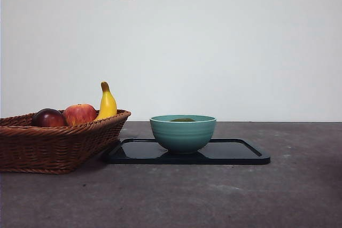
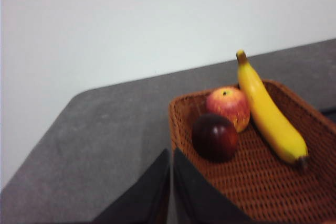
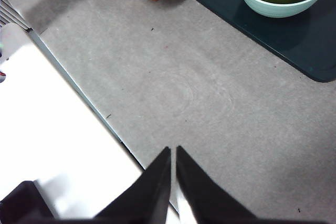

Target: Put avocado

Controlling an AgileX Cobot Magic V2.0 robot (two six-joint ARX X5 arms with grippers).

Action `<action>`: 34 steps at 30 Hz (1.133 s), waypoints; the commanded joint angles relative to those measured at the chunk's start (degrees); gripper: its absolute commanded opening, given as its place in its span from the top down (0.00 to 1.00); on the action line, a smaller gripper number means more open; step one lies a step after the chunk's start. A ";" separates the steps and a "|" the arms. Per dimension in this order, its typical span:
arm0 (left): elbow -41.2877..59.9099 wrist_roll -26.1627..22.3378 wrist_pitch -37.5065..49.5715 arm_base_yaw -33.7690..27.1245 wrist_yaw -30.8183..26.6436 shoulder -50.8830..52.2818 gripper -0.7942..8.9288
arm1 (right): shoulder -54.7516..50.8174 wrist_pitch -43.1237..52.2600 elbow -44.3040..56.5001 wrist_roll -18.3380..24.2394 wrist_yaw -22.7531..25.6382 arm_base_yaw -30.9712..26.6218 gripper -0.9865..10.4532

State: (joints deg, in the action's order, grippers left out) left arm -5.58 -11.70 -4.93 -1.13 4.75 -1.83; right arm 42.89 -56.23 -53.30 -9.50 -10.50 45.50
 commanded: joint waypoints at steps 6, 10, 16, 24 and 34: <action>3.56 0.87 -1.81 -0.09 -0.33 1.66 0.91 | 0.37 0.52 -0.37 -0.57 0.02 0.61 0.91; 4.00 0.85 -3.74 -0.11 -0.35 1.66 0.91 | 0.37 0.55 -0.37 -0.57 0.02 0.61 0.91; 4.94 2.58 -5.77 -0.09 -0.46 1.66 0.91 | 0.37 0.52 -0.37 -0.57 0.02 0.61 0.91; 4.94 2.54 -5.73 -0.09 -0.46 1.66 0.91 | 0.37 0.52 -0.37 -0.57 0.02 0.61 0.91; 4.94 2.56 -5.73 -0.09 -0.46 1.66 0.91 | 0.37 0.52 -0.37 -0.57 0.02 0.61 0.91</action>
State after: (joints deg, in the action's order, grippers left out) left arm -1.85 -9.54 -10.15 -1.10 4.38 -0.30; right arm 42.89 -56.23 -53.30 -9.50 -10.50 45.50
